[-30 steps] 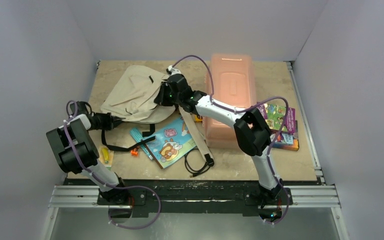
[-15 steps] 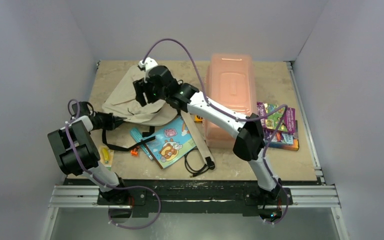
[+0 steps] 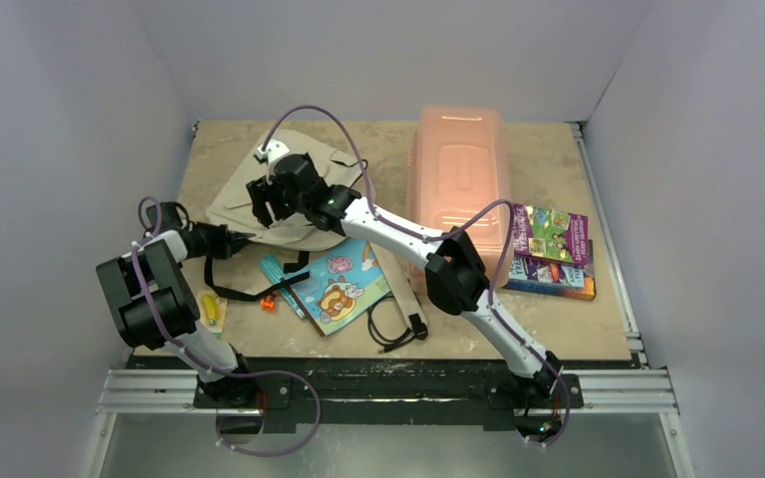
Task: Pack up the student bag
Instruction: Pick up the student bag at the center of the board, then unzip the student bag at the center of the board.
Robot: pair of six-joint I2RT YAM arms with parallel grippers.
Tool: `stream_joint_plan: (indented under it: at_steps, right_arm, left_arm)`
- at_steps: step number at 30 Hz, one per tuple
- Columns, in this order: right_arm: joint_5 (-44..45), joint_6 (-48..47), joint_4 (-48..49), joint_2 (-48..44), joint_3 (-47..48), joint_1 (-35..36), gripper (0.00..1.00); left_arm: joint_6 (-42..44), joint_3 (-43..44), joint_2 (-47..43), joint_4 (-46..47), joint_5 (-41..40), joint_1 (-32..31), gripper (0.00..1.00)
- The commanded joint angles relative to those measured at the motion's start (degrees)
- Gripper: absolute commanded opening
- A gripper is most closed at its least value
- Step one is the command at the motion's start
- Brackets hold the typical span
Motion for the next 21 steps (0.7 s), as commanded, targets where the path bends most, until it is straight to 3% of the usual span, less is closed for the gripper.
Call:
stream_joint_plan:
  at_steps: [1, 5, 21]
  right_arm:
    - [-0.11, -2.08, 5.59, 1.85, 5.27, -0.20, 0.69]
    - [-0.44, -3.42, 6.61, 4.13, 6.21, -0.10, 0.60]
    - [-1.22, -6.22, 8.53, 10.76, 9.41, 1.20, 0.49]
  left_arm:
    - [0.35, 0.12, -1.49, 0.77, 3.50, -1.02, 0.00]
    - [1.15, 0.54, -2.31, -0.11, 2.79, -1.25, 0.00]
    - [1.11, 0.49, -2.65, 0.10, 2.85, -1.65, 0.00]
